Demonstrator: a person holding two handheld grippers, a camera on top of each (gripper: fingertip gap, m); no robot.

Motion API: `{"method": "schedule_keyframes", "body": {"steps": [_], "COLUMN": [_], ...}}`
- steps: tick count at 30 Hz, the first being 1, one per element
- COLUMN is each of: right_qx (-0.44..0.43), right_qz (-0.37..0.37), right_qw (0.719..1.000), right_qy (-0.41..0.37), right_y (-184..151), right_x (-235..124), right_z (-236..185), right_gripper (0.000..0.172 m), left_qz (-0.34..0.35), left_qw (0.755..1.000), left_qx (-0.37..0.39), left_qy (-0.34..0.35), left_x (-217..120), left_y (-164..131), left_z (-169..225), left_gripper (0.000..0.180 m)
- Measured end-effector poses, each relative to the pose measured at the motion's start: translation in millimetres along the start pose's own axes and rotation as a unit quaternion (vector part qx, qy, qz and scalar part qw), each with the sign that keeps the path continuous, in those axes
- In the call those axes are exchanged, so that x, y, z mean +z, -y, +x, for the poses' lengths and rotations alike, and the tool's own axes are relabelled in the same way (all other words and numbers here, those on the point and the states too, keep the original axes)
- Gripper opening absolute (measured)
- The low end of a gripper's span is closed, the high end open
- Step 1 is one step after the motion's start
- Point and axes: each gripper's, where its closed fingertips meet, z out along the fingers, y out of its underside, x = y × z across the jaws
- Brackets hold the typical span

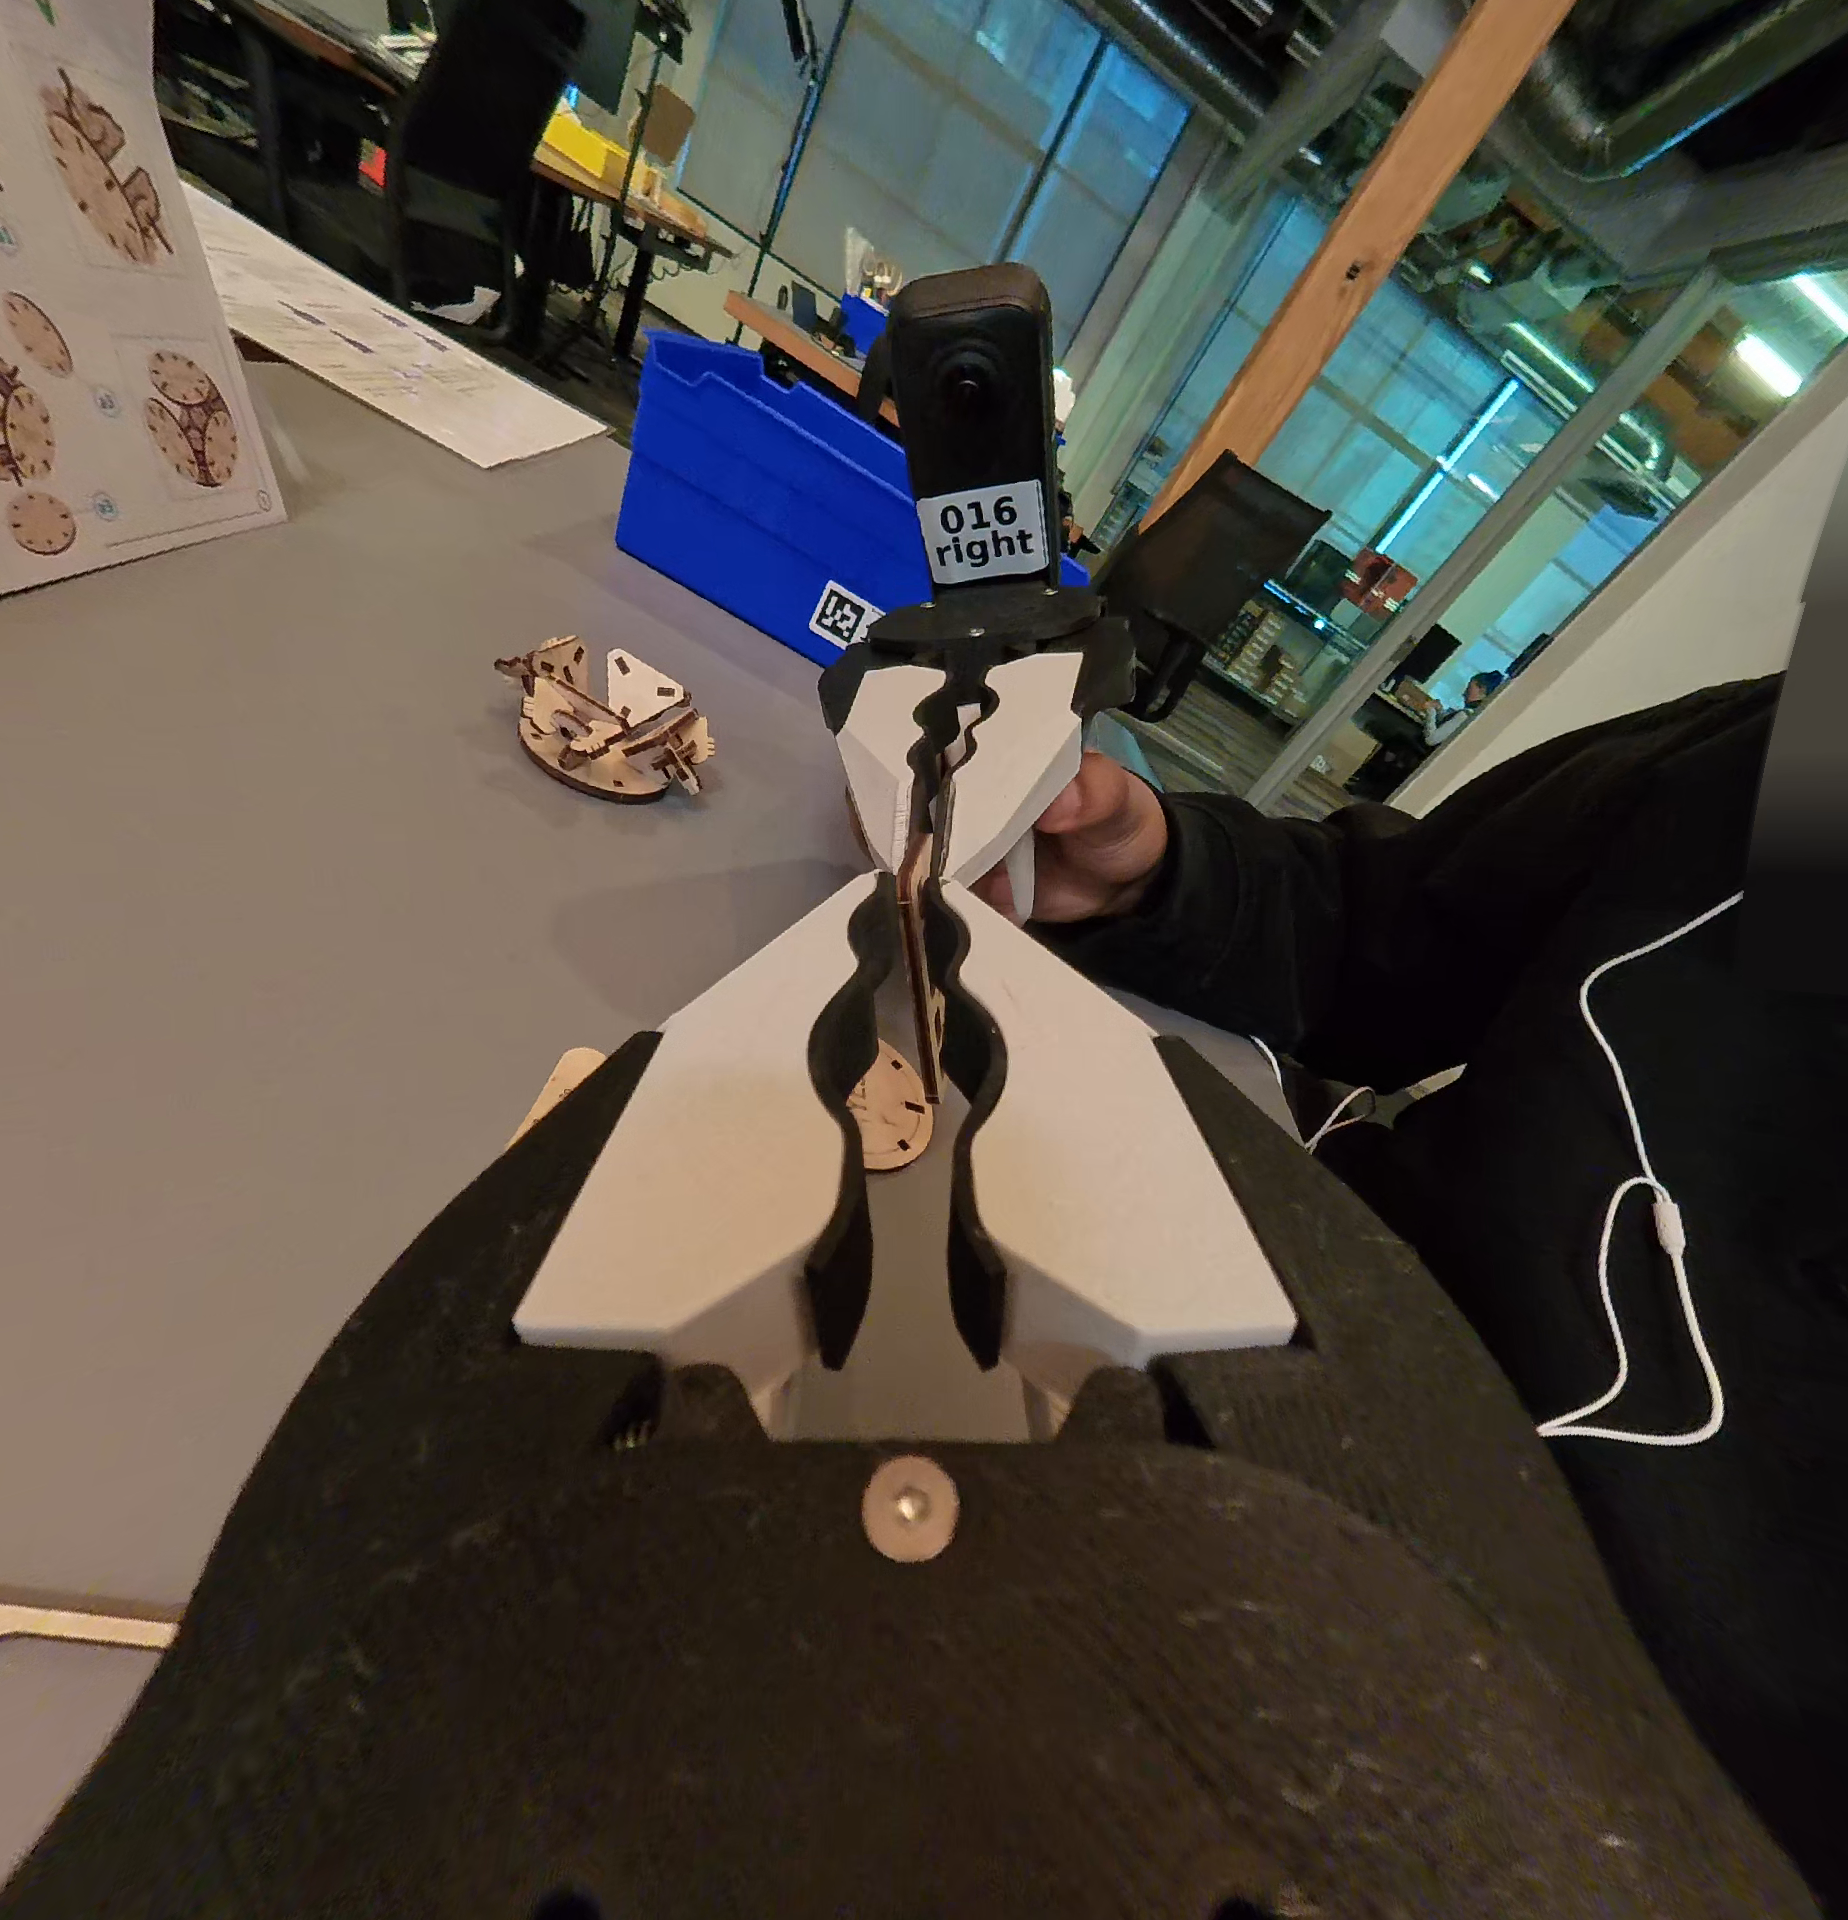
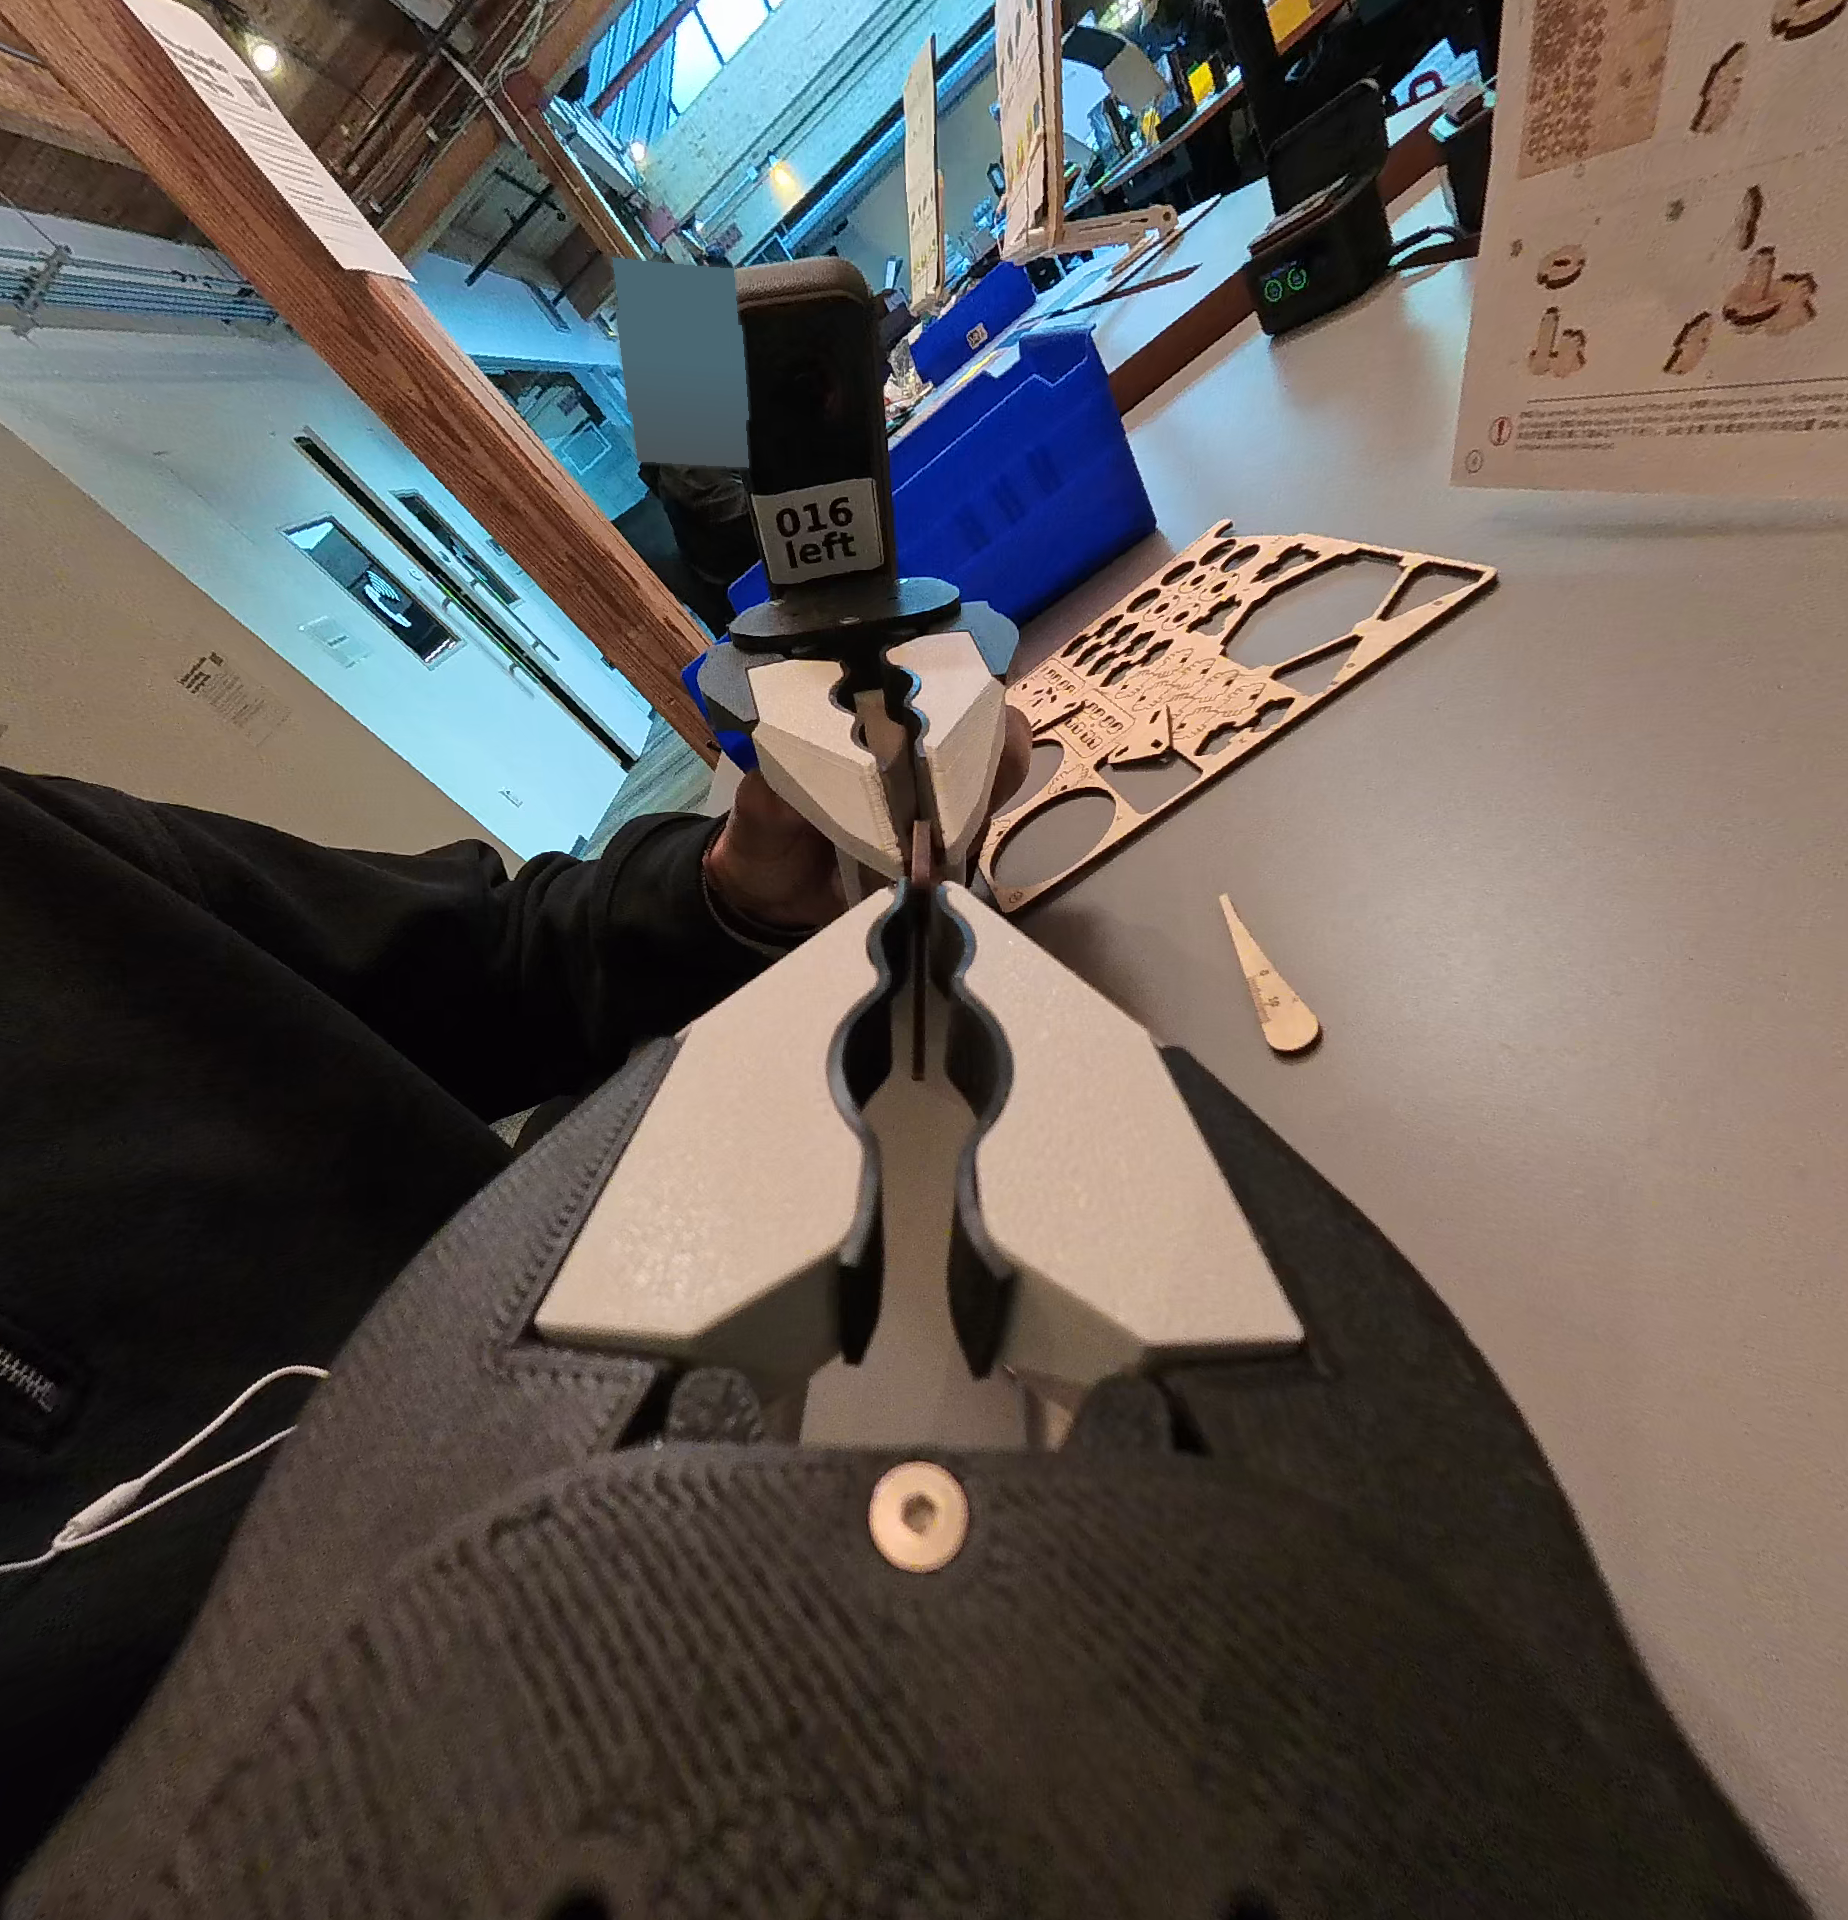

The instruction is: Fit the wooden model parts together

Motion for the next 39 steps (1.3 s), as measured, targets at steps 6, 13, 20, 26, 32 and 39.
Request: {"method": "schedule_keyframes", "body": {"steps": [6,13,20,26,32,39], "right_qx": [-0.008,-0.026,-0.018,-0.023,-0.008,-0.012], "right_qz": [-0.006,-0.009,0.002,0.001,0.008,0.001], "right_qw": [1.000,0.999,1.000,0.999,1.000,1.000], "right_qy": [-0.013,-0.023,-0.016,-0.026,-0.019,-0.027], "right_y": [-1.8,-1.6,1.4,1.5,2.7,0.4], "right_x": [0.9,0.9,0.4,0.0,-0.7,-1.2], "right_z": [1.0,-1.5,-4.3,-3.4,-3.3,-0.1], "right_gripper": [0.000,0.000,0.000,0.000,0.000,0.000], "left_qz": [-0.014,-0.014,-0.011,-0.016,-0.016,-0.022], "left_qw": [1.000,1.000,0.999,0.997,0.996,0.996], "left_qx": [0.008,0.003,0.040,0.060,0.072,0.065], "left_qy": [0.009,0.002,0.019,0.036,0.053,0.064], "left_x": [-0.5,-0.7,-1.0,-0.4,0.0,1.0], "left_y": [-2.3,-1.2,2.0,1.6,2.9,0.7], "left_z": [-1.3,1.2,4.0,3.2,2.9,0.0], "left_gripper": [0.001,0.000,0.000,0.001,0.001,0.001]}}
